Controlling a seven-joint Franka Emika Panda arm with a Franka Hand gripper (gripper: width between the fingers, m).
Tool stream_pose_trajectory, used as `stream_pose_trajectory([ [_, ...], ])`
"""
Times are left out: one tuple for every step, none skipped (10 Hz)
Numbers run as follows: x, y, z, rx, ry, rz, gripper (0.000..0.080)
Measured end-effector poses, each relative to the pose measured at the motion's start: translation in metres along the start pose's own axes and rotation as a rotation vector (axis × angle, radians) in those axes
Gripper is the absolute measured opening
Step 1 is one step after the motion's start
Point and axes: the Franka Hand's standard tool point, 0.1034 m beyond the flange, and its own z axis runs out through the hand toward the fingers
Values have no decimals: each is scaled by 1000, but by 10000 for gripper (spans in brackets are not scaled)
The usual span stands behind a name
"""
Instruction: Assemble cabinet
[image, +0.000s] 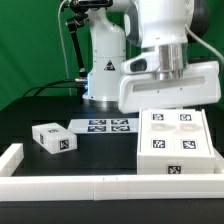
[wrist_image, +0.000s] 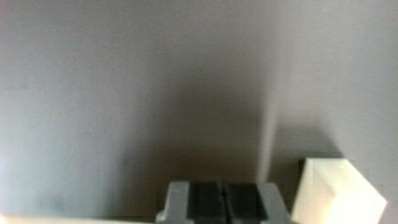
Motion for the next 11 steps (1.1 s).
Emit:
stream_pose_trajectory([
  [2,-2,-13,-1,3,-9,2],
  [6,-1,-21,-3,2,-26,2],
  [9,0,-26,-4,8,-31,2],
  [8,0,-23,-4,5,-32,2],
  [7,0,-23,-4,4,-32,2],
  [7,0,-23,-4,4,-32,2],
  [9,2,-23,-5,3,-56,2],
  [17,12,-28,-4,-7,-78,2],
  [31,17,-37,-2,-20,-77,2],
  [42,19,-43,-1,-18,-79,2],
  [45,20,-45,0,-23,-78,2],
])
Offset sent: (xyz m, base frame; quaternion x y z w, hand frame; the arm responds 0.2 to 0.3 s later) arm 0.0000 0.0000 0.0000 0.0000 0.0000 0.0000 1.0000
